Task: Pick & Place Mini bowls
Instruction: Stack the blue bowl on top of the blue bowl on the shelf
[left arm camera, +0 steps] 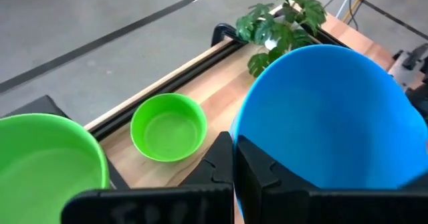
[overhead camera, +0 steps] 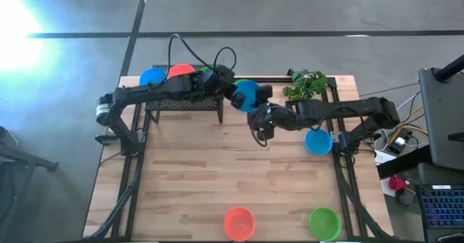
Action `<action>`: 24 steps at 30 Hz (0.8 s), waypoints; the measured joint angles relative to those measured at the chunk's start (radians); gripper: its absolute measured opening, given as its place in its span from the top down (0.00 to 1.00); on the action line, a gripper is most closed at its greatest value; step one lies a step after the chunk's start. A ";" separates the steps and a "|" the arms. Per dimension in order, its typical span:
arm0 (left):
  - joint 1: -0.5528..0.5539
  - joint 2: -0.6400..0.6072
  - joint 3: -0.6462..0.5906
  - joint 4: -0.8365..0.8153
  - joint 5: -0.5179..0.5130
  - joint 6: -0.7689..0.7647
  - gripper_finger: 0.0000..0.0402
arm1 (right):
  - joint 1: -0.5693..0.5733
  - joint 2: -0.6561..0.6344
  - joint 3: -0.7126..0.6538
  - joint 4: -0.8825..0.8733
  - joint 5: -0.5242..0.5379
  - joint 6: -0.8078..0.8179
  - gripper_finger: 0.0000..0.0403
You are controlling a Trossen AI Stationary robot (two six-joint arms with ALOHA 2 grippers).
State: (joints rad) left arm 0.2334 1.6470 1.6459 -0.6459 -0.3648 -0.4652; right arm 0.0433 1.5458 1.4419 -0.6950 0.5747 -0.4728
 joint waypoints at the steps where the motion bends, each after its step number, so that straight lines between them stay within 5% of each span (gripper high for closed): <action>1: 0.008 0.000 0.000 -0.002 0.010 0.000 1.00 | 0.000 -0.003 0.006 -0.001 -0.001 0.001 0.68; 12: 0.095 -0.071 0.013 -0.090 0.061 0.065 1.00 | 0.000 -0.117 0.028 -0.001 -0.007 0.140 0.67; 24: 0.295 -0.265 0.031 -0.412 0.150 0.241 1.00 | 0.000 -0.261 0.028 -0.002 -0.064 0.212 0.71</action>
State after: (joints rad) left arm 0.5287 1.3824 1.6772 -1.0583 -0.2149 -0.2239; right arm 0.0433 1.2847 1.4696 -0.6968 0.5111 -0.2611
